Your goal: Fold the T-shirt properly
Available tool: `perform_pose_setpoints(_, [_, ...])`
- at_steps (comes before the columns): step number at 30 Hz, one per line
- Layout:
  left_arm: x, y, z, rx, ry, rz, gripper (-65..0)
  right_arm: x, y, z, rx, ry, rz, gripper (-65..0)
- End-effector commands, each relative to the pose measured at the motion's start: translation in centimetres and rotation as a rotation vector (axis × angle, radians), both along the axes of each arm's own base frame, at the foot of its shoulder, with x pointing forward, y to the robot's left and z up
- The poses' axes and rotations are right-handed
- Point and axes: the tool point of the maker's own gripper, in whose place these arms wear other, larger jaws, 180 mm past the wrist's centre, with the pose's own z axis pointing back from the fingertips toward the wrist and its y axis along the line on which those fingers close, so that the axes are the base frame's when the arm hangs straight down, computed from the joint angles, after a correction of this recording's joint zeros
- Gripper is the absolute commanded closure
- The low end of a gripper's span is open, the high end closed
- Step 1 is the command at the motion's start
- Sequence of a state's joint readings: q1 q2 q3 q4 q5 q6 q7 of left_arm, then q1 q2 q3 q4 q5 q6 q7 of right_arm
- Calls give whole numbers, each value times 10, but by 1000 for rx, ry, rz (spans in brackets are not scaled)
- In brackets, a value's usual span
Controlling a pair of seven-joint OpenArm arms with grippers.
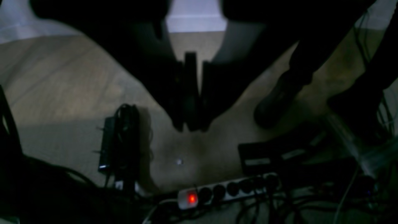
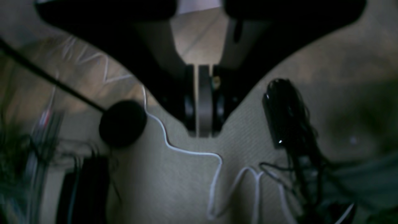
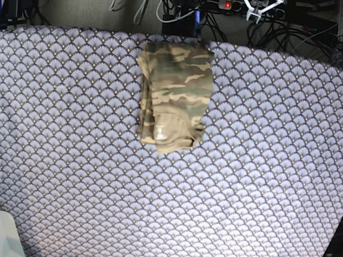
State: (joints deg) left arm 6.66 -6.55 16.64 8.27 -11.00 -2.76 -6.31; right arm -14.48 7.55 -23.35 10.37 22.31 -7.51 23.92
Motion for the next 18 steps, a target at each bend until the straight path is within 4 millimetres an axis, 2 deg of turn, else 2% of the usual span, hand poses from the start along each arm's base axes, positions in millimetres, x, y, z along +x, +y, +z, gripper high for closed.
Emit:
perform_pose_setpoints(1, [-8,2,0,1,13,19,-6,-2,6,1,8,-6,37,0])
perform_pose_setpoints(6, [-6,-1,0,-2,7,65,-6,6,18,-1,24,-5,139,0])
perform_pose_setpoints(15, [-6,-1,0,-2,6,74,-5,7,13,-4,12,23,143,0])
perform_pose_setpoints(18, [-8,0,0,-1,9,76,-5,5,25,-5,30,23,140,0])
